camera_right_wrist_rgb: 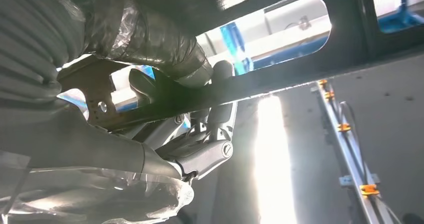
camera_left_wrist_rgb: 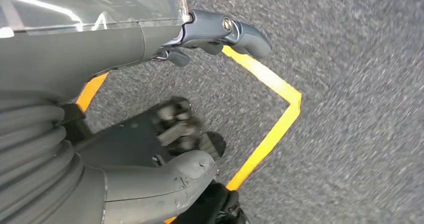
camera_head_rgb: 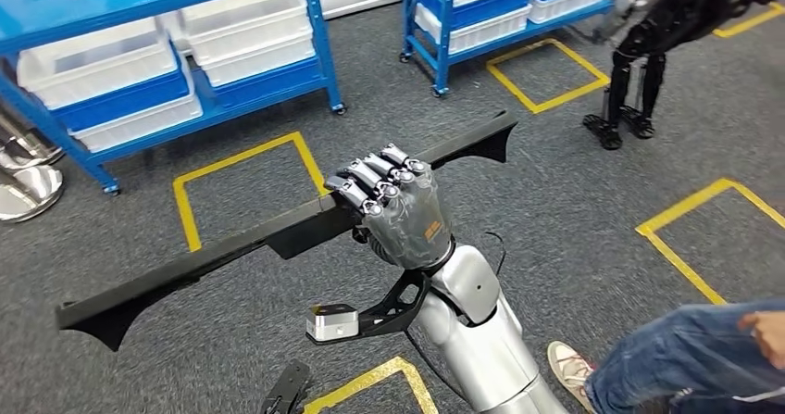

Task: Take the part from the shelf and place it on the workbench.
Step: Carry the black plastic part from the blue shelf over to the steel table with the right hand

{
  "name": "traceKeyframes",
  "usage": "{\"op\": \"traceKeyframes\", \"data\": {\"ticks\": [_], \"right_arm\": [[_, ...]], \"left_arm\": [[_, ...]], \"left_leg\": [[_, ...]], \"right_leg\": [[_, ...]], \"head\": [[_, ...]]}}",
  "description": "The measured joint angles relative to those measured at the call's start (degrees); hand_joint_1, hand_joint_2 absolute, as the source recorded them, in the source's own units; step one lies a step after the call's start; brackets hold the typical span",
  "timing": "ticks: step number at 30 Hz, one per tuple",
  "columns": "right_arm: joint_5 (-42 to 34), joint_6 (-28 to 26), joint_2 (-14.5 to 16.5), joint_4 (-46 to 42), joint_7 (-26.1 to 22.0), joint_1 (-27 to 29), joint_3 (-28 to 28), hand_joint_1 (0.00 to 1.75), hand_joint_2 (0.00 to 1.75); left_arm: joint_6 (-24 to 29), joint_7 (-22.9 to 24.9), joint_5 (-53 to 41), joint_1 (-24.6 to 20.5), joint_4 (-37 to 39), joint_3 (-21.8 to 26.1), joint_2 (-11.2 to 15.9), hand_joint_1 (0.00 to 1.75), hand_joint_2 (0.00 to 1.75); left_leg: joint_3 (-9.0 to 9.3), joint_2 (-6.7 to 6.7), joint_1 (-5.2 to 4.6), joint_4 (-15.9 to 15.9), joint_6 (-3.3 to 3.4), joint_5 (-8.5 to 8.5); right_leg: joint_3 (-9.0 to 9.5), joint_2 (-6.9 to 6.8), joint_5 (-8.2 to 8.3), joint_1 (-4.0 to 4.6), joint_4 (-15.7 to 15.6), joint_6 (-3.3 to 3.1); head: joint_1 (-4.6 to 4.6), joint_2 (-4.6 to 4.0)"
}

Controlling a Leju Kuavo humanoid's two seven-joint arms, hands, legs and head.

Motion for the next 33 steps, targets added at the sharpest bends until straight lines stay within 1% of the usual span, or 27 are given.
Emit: {"op": "traceKeyframes", "data": {"ticks": [1,2,3,4,5,6,7,8,9,10,11,12,14,15,16,17,18,20,22,23,25,27,29,30,31,32,33], "right_arm": [[0.05,0.0,-0.01,0.01,0.0,0.04,0.04,1.75,1.75],[0.09,0.0,-0.01,0.01,0.0,0.06,0.06,1.75,1.75],[0.1,0.0,-0.01,0.01,0.01,0.06,0.06,1.75,1.75],[0.11,0.0,-0.01,0.01,0.01,0.04,0.07,1.75,1.75],[0.12,0.0,-0.01,0.01,0.02,0.0,0.07,1.75,1.75],[0.16,0.0,-0.01,0.01,0.02,-0.03,0.08,1.75,1.75],[0.21,0.0,-0.01,0.01,0.02,-0.05,0.09,1.75,1.75],[0.25,0.0,-0.01,0.0,0.02,-0.05,0.1,1.75,1.75],[0.27,-0.01,-0.02,-0.02,0.02,-0.05,0.11,1.75,1.75],[0.2,-0.01,-0.04,-0.05,0.01,-0.02,0.11,1.75,1.75],[0.09,-0.02,-0.1,-0.11,-0.01,-0.07,0.11,1.75,1.75],[-0.05,-0.02,-0.16,-0.16,-0.02,-0.19,0.11,1.75,1.75],[-0.25,-0.02,-0.32,-0.2,0.06,-0.45,0.11,1.75,1.75],[-0.28,-0.02,-0.42,-0.18,0.16,-0.52,0.11,1.75,1.75],[-0.28,-0.02,-0.57,-0.16,0.29,-0.52,0.11,1.75,1.75],[-0.28,-0.02,-0.75,-0.14,0.44,-0.5,0.12,1.75,1.75],[-0.28,-0.02,-0.91,-0.14,0.55,-0.51,0.13,1.75,1.75],[-0.28,-0.02,-1.15,-0.14,0.72,-0.62,0.16,1.75,1.75],[-0.27,-0.02,-1.27,-0.15,0.88,-0.78,0.34,1.75,1.75],[-0.27,-0.02,-1.33,-0.16,0.99,-0.86,0.46,1.75,1.75],[-0.26,-0.02,-1.43,-0.16,1.14,-0.97,0.66,1.75,1.75],[-0.27,-0.02,-1.49,-0.16,1.28,-1.22,0.88,1.75,1.75],[-0.31,-0.01,-1.51,-0.13,1.5,-1.62,1.37,1.75,1.75],[-0.33,0.0,-1.52,-0.11,1.6,-1.77,1.63,1.75,1.75],[-0.36,0.0,-1.56,-0.08,1.66,-1.85,1.87,1.75,1.75],[-0.38,0.0,-1.63,-0.05,1.69,-1.86,2.04,1.75,1.75],[-0.39,0.0,-1.69,-0.02,1.7,-1.87,2.17,1.75,1.75]], "left_arm": [[-0.01,0.02,-0.01,0.1,0.0,0.01,0.01,0.0,1.75],[-0.01,0.04,-0.01,0.15,0.0,0.0,0.02,0.0,1.75],[-0.01,0.06,-0.02,0.15,0.0,-0.01,0.02,0.0,1.75],[-0.01,0.07,-0.03,0.13,0.0,-0.01,0.02,0.0,1.75],[-0.01,0.07,-0.04,0.09,0.0,-0.02,0.03,0.0,1.75],[-0.01,0.08,-0.05,0.04,0.0,-0.02,0.05,0.0,1.75],[-0.01,0.1,-0.05,0.01,0.0,-0.02,0.07,0.0,1.75],[-0.01,0.12,-0.05,-0.02,0.0,-0.02,0.08,0.0,1.75],[-0.01,0.14,-0.05,-0.05,0.0,-0.03,0.07,0.0,1.75],[-0.01,0.15,-0.07,-0.09,0.0,-0.06,0.02,0.0,1.75],[-0.01,0.13,-0.1,-0.17,0.0,-0.09,-0.04,0.0,1.75],[-0.02,0.1,-0.12,-0.23,0.0,-0.13,-0.1,0.0,1.75],[-0.05,0.09,-0.16,-0.19,0.0,-0.16,-0.14,0.0,1.75],[-0.07,0.11,-0.16,-0.11,0.0,-0.16,-0.12,0.0,1.75],[-0.09,0.13,-0.16,-0.04,0.0,-0.17,-0.1,0.0,1.75],[-0.09,0.14,-0.16,-0.02,0.0,-0.19,-0.09,0.0,1.75],[-0.1,0.14,-0.16,-0.05,0.0,-0.24,-0.09,0.0,1.75],[-0.13,0.14,-0.19,-0.15,-0.01,-0.39,-0.11,0.0,1.75],[-0.16,0.14,-0.22,-0.28,-0.01,-0.48,-0.11,0.0,1.75],[-0.16,0.14,-0.23,-0.35,-0.01,-0.5,-0.11,0.0,1.75],[-0.16,0.14,-0.25,-0.49,0.0,-0.55,-0.19,0.0,1.75],[-0.17,0.09,-0.24,-0.62,0.0,-0.58,-0.28,0.0,1.75],[-0.18,0.03,-0.2,-0.58,0.0,-0.58,-0.32,0.0,1.75],[-0.18,0.02,-0.18,-0.48,0.0,-0.58,-0.32,0.0,1.75],[-0.18,0.01,-0.16,-0.38,0.0,-0.58,-0.32,0.0,1.75],[-0.18,0.01,-0.16,-0.32,0.0,-0.58,-0.31,0.0,1.75],[-0.18,0.01,-0.16,-0.31,0.0,-0.58,-0.31,0.0,1.75]], "left_leg": [[-1.01,-0.17,-0.01,1.92,0.13,-0.21],[-1.01,-0.32,-0.03,1.7,0.38,0.68],[0.12,-0.64,-0.08,-0.79,0.73,2.52],[2.0,-1.44,-0.18,-4.71,1.15,4.73],[3.88,-2.74,-0.26,-8.69,1.61,6.37],[5.34,-3.82,-0.36,-11.82,1.95,7.39],[6.14,-4.61,-0.49,-13.62,2.19,7.72],[6.42,-4.75,-0.59,-14.28,2.36,7.59],[6.61,-4.19,-0.67,-14.71,2.48,7.79],[6.89,-3.48,-0.57,-15.3,2.59,8.19],[7.22,-2.79,-0.46,-16.08,2.77,8.65],[7.46,-2.02,-0.37,-16.85,2.93,9.12],[7.51,-0.54,-0.41,-17.43,3.12,9.49],[7.37,0.32,-0.45,-17.34,3.11,9.48],[7.23,1.13,-0.43,-17.17,3.05,9.4],[7.11,1.94,-0.37,-16.97,2.94,9.27],[7.0,2.66,-0.27,-16.69,2.74,9.09],[6.82,3.93,-0.12,-15.8,2.11,8.45],[6.65,4.83,-0.23,-14.81,1.34,7.74],[6.64,5.21,-0.3,-14.61,0.97,7.59],[6.76,5.83,-0.14,-14.49,0.44,7.37],[6.14,4.28,0.14,-12.71,0.0,5.77],[3.48,1.49,0.28,-6.59,-0.18,2.26],[1.56,0.66,0.23,-2.59,-0.08,0.6],[-0.07,0.2,0.11,0.59,0.14,-0.32],[-0.97,-0.08,-0.09,2.03,0.54,-0.19],[-0.79,-0.41,-0.4,1.11,1.12,1.1]], "right_leg": [[-0.11,0.82,0.09,0.13,0.03,-0.07],[-0.17,1.65,0.16,0.24,0.07,-0.09],[-0.17,2.46,0.23,0.31,0.11,-0.08],[-0.13,3.22,0.29,0.33,0.14,-0.02],[-0.15,3.89,0.37,0.37,0.2,0.11],[-0.25,4.54,0.48,0.3,0.24,0.31],[-0.41,5.12,0.63,0.16,0.21,0.58],[-0.58,5.7,0.82,0.02,0.11,0.93],[-0.69,6.3,1.06,-0.13,-0.13,1.33],[-0.76,6.28,1.14,-0.15,-0.19,1.61],[-1.02,5.34,0.76,0.02,0.2,1.84],[-1.74,3.86,-0.34,0.21,1.61,2.02],[-4.57,0.59,-4.03,0.34,7.6,2.31],[-6.19,-0.15,-5.63,0.21,11.06,2.52],[-7.22,-0.54,-6.34,0.01,13.36,2.73],[-7.3,-0.85,-6.02,-0.2,13.8,2.97],[-6.25,-1.21,-4.78,-0.42,12.11,3.21],[-2.24,-2.94,-1.88,-0.57,5.3,3.53],[0.02,-3.93,-0.84,-0.38,1.12,2.87],[0.0,-3.78,-1.04,-0.14,0.9,2.28],[-0.23,-2.55,-0.83,-0.13,0.84,1.3],[-0.31,-1.51,-0.61,-0.26,0.76,0.6],[-0.42,-0.35,-0.43,-0.16,0.73,0.13],[-0.48,0.37,-0.35,0.02,0.73,-0.04],[-0.53,1.13,-0.28,0.25,0.73,-0.17],[-0.56,1.92,-0.21,0.5,0.73,-0.29],[-0.56,2.75,-0.14,0.71,0.73,-0.41]], "head": [[0.0,0.0],[0.0,0.0],[0.0,0.0],[0.0,0.0],[0.01,0.0],[0.01,0.0],[0.01,0.0],[0.01,0.0],[0.01,0.0],[0.02,0.0],[0.04,0.0],[0.05,0.0],[0.09,0.0],[0.08,0.0],[0.1,0.0],[0.09,0.0],[0.1,0.0],[0.1,0.0],[0.08,0.0],[0.08,0.0],[0.07,0.0],[0.06,0.0],[0.06,0.0],[0.05,0.0],[0.06,0.0],[0.06,0.0],[0.06,0.0]]}}
